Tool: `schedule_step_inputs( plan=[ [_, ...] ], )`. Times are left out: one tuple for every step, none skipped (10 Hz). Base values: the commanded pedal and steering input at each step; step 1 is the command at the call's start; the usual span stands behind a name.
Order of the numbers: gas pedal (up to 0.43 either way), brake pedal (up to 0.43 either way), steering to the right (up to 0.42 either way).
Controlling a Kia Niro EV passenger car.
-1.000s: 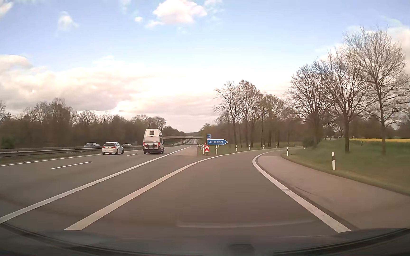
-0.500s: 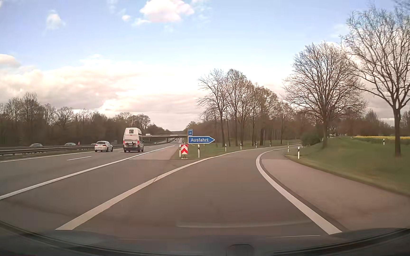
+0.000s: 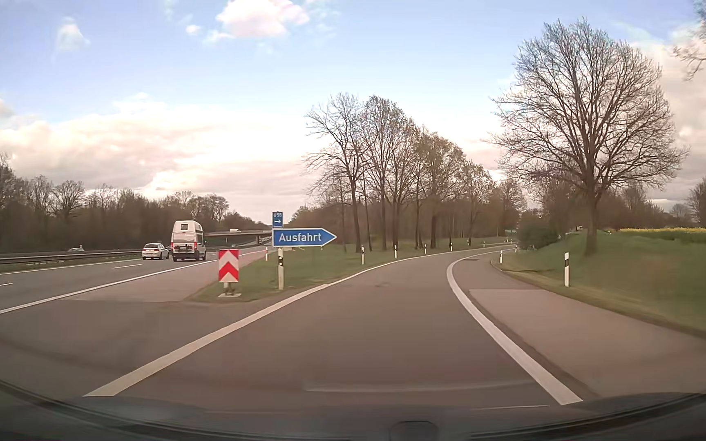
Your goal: Follow the waypoints while adhering to traffic rules and regulations
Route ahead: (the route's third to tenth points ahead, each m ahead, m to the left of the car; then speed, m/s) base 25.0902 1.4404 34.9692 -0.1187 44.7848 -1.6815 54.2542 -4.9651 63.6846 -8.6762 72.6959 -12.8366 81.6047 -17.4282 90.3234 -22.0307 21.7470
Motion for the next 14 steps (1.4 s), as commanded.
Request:
schedule_step_inputs(
  plan=[
    [0.0,0.067,0.038],
    [0.0,0.006,0.038],
    [0.0,0.006,0.039],
    [0.0,0.006,0.039],
    [0.0,0.006,0.039],
    [0.0,0.006,0.039],
    [0.0,0.006,0.038],
    [0.0,0.006,0.038],
    [0.0,0.0,0.038],
    [0.0,0.006,0.039],
    [0.0,0.006,0.04],
    [0.0,0.006,0.04],
    [0.0,0.006,0.04],
    [0.0,0.006,0.04]
  ],
)
